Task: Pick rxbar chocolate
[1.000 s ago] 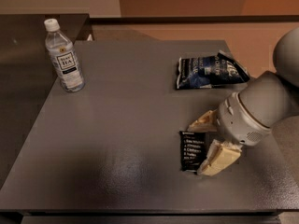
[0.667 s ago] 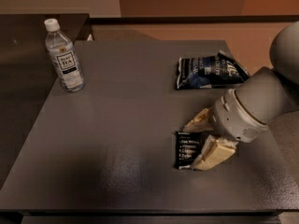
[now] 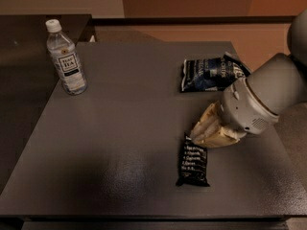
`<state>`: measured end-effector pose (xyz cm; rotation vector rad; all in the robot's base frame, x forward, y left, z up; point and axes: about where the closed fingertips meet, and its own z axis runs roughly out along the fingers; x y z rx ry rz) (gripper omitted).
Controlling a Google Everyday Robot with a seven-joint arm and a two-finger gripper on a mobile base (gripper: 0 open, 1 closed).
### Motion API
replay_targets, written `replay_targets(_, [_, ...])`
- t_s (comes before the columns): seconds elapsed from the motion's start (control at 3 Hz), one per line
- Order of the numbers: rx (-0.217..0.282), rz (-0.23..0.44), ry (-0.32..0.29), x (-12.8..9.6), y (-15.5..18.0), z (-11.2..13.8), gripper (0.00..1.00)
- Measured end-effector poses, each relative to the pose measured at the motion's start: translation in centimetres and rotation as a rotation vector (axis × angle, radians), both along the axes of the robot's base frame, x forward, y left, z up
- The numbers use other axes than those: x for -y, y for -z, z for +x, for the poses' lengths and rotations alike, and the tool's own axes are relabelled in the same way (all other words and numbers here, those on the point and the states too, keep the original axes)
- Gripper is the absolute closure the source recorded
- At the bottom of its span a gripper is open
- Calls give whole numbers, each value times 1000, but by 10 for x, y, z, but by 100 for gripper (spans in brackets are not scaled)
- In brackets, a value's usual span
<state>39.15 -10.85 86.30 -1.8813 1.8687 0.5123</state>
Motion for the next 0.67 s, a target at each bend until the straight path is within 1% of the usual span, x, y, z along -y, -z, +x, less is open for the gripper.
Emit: replay_targets(0.67, [81, 23, -56, -28, -61, 30, 100])
